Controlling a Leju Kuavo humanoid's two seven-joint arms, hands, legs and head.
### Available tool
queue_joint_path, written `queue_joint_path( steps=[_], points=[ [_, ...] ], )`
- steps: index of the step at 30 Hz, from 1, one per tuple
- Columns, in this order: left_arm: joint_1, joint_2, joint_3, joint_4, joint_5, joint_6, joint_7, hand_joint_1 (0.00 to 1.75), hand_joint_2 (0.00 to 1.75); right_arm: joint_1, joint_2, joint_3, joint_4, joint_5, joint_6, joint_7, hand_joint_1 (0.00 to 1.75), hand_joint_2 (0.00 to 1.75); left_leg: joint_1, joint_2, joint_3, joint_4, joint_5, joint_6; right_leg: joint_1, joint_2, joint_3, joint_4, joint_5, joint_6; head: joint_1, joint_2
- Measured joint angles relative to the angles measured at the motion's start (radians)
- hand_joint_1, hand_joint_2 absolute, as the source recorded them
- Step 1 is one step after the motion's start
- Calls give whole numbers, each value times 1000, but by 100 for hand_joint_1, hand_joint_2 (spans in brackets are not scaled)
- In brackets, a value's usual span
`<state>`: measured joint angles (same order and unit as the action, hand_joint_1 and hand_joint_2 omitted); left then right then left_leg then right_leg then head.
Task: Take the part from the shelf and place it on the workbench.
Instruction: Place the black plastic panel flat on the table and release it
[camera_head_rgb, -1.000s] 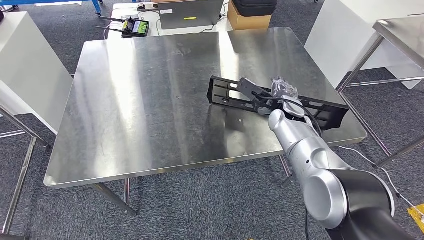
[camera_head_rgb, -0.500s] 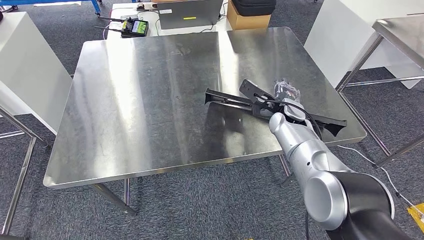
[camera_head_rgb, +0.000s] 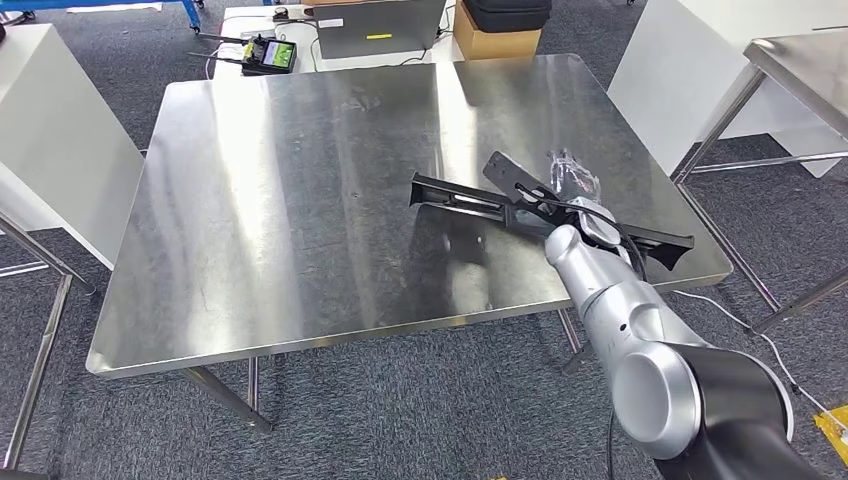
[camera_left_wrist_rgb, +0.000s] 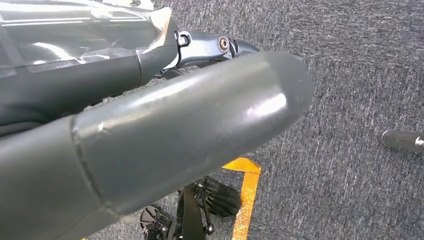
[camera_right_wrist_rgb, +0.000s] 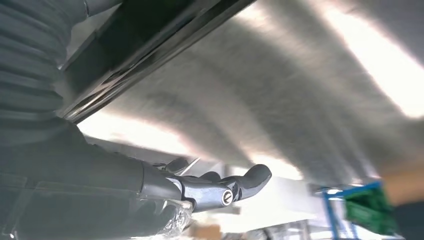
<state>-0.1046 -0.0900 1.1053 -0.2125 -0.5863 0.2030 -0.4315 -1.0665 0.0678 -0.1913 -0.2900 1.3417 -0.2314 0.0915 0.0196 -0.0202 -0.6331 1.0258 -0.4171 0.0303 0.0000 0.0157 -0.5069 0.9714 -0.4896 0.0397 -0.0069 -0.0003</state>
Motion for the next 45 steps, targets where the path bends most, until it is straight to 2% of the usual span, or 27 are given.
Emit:
queue_joint_path(
  steps=[3, 5, 12, 22, 29, 31, 45],
  points=[
    [0, 0, 1, 0, 0, 0, -1, 0, 0, -1, 17, -41, -8, -76, -65, -112, 0, 175, 0, 0, 0, 0, 0, 0, 0, 0, 0, 0, 0, 0, 0, 0],
    [0, 0, 1, 0, 0, 0, -1, 0, 0, -7, 27, -60, -17, -100, -93, -146, 0, 175, 0, 0, 0, 0, 0, 0, 0, 0, 0, 0, 0, 0, 0, 0],
    [0, -3, 2, 0, 0, -4, -1, 0, 0, -46, 49, -80, -35, -133, -74, -175, 0, 175, 0, 0, 0, 0, 0, 0, 0, 0, 0, 0, 0, 0, 0, 0],
    [0, -4, 21, 0, 3, -3, -3, 0, 0, -50, 71, -82, -44, -172, -86, -206, 0, 175, 0, 0, 0, 0, 0, 0, 0, 0, 0, 0, 0, 0, 0, 0],
    [0, -8, 29, 0, 5, 8, -10, 0, 0, -41, 75, -116, -68, -315, -169, -399, 0, 175, 0, 0, 0, 0, 0, 0, 0, 0, 0, 0, 0, 0, 0, 0],
    [0, -10, 31, 0, 5, 9, -11, 0, 0, -30, 78, -120, -73, -333, -191, -429, 0, 175, 0, 0, 0, 0, 0, 0, 0, 0, 0, 0, 0, 0, 0, 0],
    [0, -14, 33, 0, 3, 9, -17, 0, 0, 0, 82, -124, -80, -350, -227, -447, 0, 175, 0, 0, 0, 0, 0, 0, 0, 0, 0, 0, 0, 0, 0, 0]
  ],
)
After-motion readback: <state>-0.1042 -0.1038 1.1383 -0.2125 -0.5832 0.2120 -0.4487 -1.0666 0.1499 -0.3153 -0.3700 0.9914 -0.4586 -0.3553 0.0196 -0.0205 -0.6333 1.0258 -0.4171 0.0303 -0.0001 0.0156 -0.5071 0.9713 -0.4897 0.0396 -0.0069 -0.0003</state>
